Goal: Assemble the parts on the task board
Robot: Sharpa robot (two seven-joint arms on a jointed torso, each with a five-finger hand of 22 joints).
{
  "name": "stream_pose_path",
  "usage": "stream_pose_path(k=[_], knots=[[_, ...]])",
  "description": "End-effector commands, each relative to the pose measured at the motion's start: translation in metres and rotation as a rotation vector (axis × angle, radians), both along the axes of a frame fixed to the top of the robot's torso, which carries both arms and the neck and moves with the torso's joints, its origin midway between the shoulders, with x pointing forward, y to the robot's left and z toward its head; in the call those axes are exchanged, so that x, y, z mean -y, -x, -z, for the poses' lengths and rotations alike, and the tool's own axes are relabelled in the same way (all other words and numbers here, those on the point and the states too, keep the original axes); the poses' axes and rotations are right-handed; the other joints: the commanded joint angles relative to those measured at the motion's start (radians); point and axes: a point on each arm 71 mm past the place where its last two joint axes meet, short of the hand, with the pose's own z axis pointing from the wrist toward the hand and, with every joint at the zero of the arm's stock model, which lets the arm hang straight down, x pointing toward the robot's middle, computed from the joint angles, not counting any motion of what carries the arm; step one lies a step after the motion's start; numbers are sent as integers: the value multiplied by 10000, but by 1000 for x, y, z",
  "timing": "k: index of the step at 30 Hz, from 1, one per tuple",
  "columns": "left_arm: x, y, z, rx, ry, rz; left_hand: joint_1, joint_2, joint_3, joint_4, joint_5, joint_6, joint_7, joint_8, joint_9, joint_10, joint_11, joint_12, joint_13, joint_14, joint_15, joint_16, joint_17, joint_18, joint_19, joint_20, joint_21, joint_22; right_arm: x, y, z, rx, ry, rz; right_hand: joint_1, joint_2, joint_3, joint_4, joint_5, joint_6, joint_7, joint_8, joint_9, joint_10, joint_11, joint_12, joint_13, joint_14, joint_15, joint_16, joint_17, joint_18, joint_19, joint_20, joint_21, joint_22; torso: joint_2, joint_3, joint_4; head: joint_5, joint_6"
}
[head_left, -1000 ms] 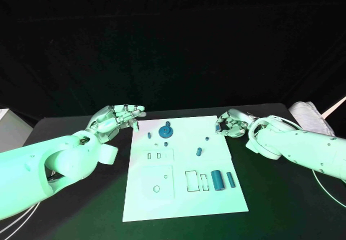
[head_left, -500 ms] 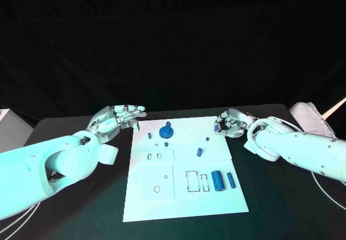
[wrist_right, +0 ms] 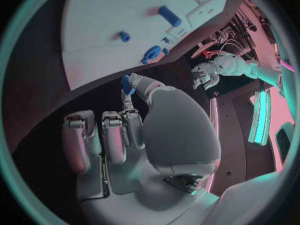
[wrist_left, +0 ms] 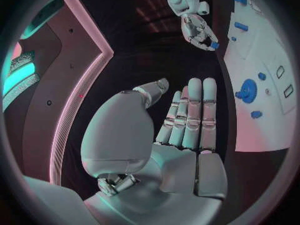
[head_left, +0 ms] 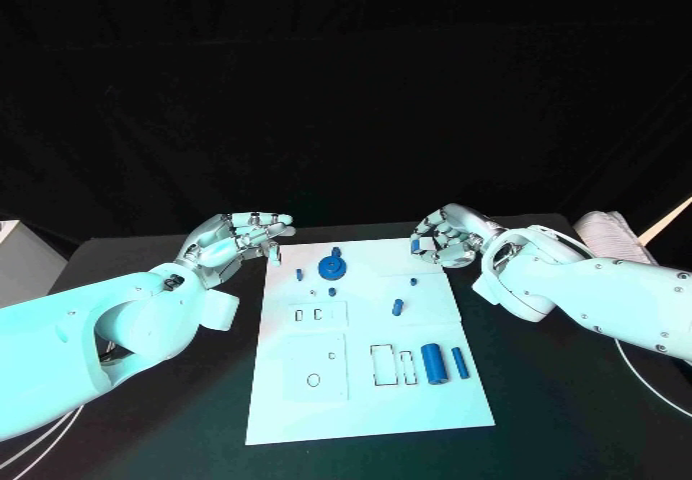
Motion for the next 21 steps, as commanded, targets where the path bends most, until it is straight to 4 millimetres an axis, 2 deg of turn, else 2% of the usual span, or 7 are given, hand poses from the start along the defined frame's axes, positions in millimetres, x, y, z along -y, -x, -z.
stream_pose_path(k=[1, 5, 9, 14, 18, 21], knots=[[3, 0, 1, -72, -90, 60, 8, 58, 31, 4, -51, -71, -23, -10, 8, -36, 10, 44, 9, -75, 16, 54, -15, 151, -79, -8, 36, 9, -21, 10, -2, -302, -281, 146, -85, 54, 83, 11, -27, -71, 20, -19, 50, -55, 19, -56, 1278, 1043, -49, 58, 2635, -142, 1063, -38, 55, 2631, -107, -73, 42, 64, -44], [5, 0, 3, -127, -230, 28, 8, 66, 34, 7, -50, -67, -22, -8, 10, -32, 9, 46, 10, -72, 16, 57, -16, 152, -79, -7, 39, 9, -51, 23, 0, -393, -245, -262, -73, 76, 113, -3, -28, -73, 19, -12, 50, -71, 19, -74, 1261, 1043, -46, 58, 2635, -142, 1063, -34, 55, 2631, -141, -105, 61, 118, -98], [6, 0, 5, -199, -345, -20, 7, 75, 38, 10, -49, -62, -19, -4, 13, -25, 8, 51, 13, -67, 15, 62, -16, 152, -78, -7, 44, 11, -78, 35, 7, -499, -131, -571, -55, 107, 161, -30, -15, -74, 19, 4, 53, -78, 20, -87, 1252, 1043, -44, 58, 2635, -142, 1063, -30, 55, 2631, -183, -143, 45, 185, -206], [7, 0, 5, -246, -393, -10, 8, 89, 44, 14, -47, -50, -16, 4, 19, -10, 7, 61, 18, -57, 12, 72, -17, 153, -77, -6, 52, 13, -106, 44, 18, -516, 144, -863, -48, 112, 178, -44, -4, -75, 19, 10, 54, -74, 20, -85, 1255, 1043, -43, 58, 2635, -142, 1063, -29, 55, 2631, -212, -177, 27, 242, -283], [9, 0, 6, -272, -401, 27, 8, 89, 44, 14, -47, -50, -16, 4, 19, -10, 7, 61, 18, -57, 12, 72, -17, 153, -77, -6, 52, 13, -120, 48, 27, -419, 498, -1077, -42, 116, 191, -55, 6, -74, 19, 16, 56, -69, 19, -82, 1259, 1043, -43, 58, 2635, -142, 1063, -28, 55, 2631, -211, -187, 35, 306, -327], [10, 0, 7, -381, -531, 83, 14, 92, 49, 11, -46, -45, -18, 8, 22, -3, 6, 65, 21, -51, 10, 78, -18, 154, -76, -7, 58, 14, -131, 51, 36, -524, 711, -1265, -42, 117, 195, -58, 9, -73, 19, 18, 56, -56, 19, -70, 1272, 1043, -43, 58, 2635, -142, 1063, -27, 55, 2631, -191, -171, 42, 346, -365]])
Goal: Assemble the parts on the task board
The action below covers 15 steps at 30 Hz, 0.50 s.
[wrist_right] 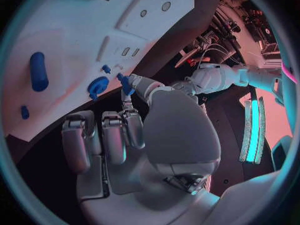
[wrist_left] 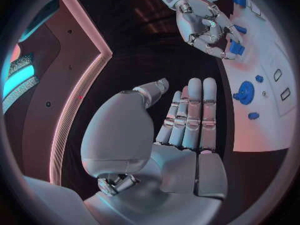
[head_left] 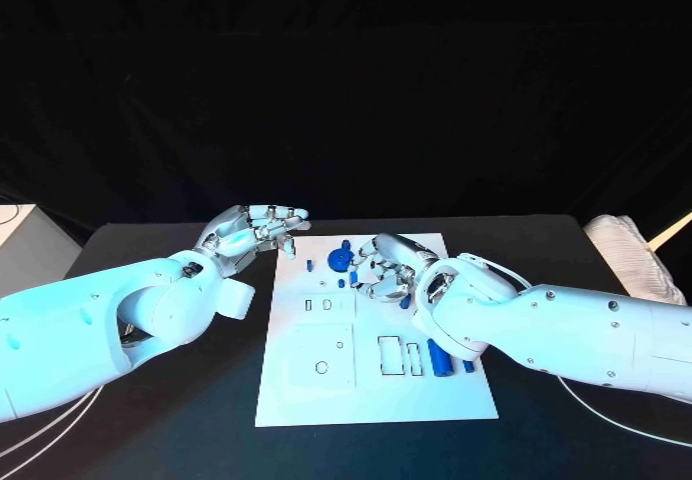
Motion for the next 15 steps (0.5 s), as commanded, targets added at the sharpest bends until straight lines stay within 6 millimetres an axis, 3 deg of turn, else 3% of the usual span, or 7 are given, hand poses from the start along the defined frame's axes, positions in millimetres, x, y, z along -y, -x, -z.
stream_pose_path(k=[1, 12, 15], knots=[[2, 0, 1, -85, -206, 82, 26, 92, 56, 2, -44, -45, -18, 8, 14, -3, 5, 66, 12, -50, 8, 41, -13, 156, -75, -8, 63, 18, -5, 1, 6, 327, 567, 89, -1, 81, 52, 19, 24, -2, -11, 55, 3, -21, -17, -29, 1264, 1043, -45, 58, 2628, -142, 1064, -29, 55, 2633, 11, 6, 4, 45, -45], [3, 1, 2, -190, -351, 219, 41, 83, 63, -14, -44, -49, -18, 8, 17, -6, 5, 66, 14, -47, 6, 48, -17, 157, -73, -9, 75, 21, -28, 4, 22, 257, 819, -96, -60, 61, 51, 27, 49, 1, -4, 73, 7, -8, -10, -23, 1273, 1039, -43, 51, 2612, -142, 1064, -26, 55, 2633, 60, 15, 37, 38, -123], [4, 1, 2, -191, -356, 232, 41, 83, 63, -14, -44, -49, -18, 8, 17, -6, 5, 66, 14, -47, 6, 48, -17, 157, -73, -9, 75, 21, -31, 3, 24, 243, 893, -64, -60, 61, 51, 27, 49, 1, -4, 73, 7, -8, -10, -23, 1273, 1039, -43, 51, 2612, -142, 1064, -26, 55, 2633, 59, 16, 16, 54, -157]])
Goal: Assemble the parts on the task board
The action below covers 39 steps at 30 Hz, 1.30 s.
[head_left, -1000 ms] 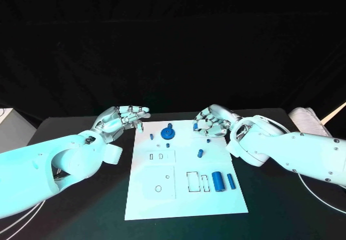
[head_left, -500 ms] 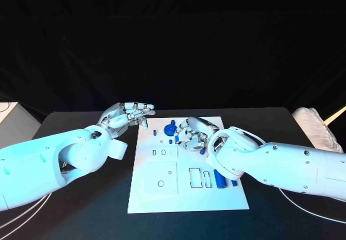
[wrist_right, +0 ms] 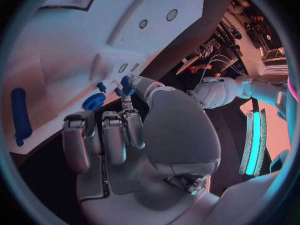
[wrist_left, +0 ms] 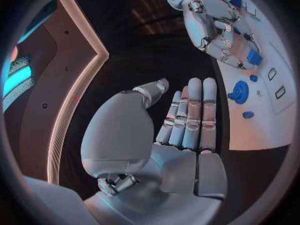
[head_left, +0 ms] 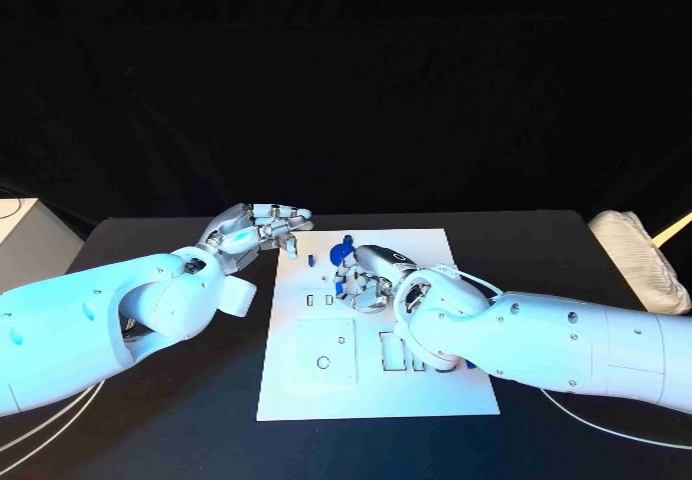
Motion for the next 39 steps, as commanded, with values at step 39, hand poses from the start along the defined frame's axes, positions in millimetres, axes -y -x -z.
stream_pose_path(k=[39], knots=[[2, 1, 0, -38, -68, 254, 44, 78, 66, -18, -43, -52, -19, 8, 11, -8, 5, 66, 17, -45, 6, 52, -20, 156, -73, -9, 44, 13, -11, 1, 23, -25, 665, 104, -262, -62, 12, 41, 67, 41, -20, 92, 17, 38, -14, 7, 1311, 1034, -45, 43, 2593, -143, 1064, -25, 55, 2635, 6, 8, 2, 94, -176]])
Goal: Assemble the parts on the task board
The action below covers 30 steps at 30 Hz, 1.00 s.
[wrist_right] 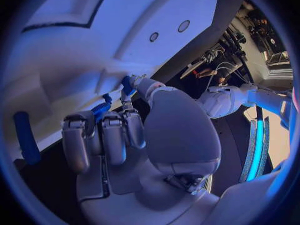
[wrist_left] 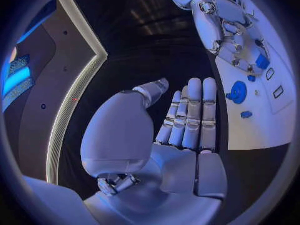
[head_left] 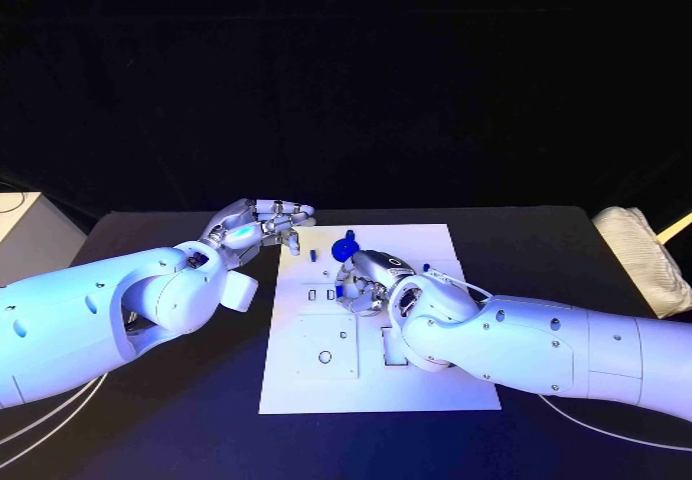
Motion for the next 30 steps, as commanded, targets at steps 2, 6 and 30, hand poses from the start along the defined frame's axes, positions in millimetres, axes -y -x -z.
stream_pose_path(k=[2, 6, 30], knots=[[2, 1, -1, 31, 42, 206, 44, 78, 66, -18, -43, -52, -19, 8, 14, -8, 5, 66, 10, -45, 6, 52, -10, 156, -73, -9, 45, 17, -1, 1, 3, 9, 137, -124, -136, -35, 10, 46, 15, 38, 14, 43, 5, 44, -15, 13, 1321, 1036, -45, 47, 2606, -143, 1064, -25, 55, 2631, 3, 0, 6, 7, -24], [2, 1, -1, 22, 39, 209, 44, 78, 66, -18, -43, -52, -19, 8, 14, -8, 5, 66, 10, -45, 6, 52, -10, 156, -73, -9, 45, 17, 0, 0, 3, 23, 164, -114, -149, -43, 7, 48, 14, 33, 14, 43, 4, 25, -14, -6, 1302, 1034, -46, 44, 2599, -143, 1064, -25, 55, 2631, -2, -4, 1, 14, -24], [1, 1, 0, -28, 22, 234, 26, 69, 67, -10, -46, -64, -16, 6, 22, -17, 10, 65, 15, -48, 11, 62, -24, 155, -78, -8, 69, 21, 1, -1, 3, 357, -20, -152, -673, -653, -295, 150, -210, -818, 290, -354, -267, -398, 232, -396, 937, 1018, 157, 17, 2532, -133, 1044, 137, 17, 2603, 3, -7, 3, 10, -48]])
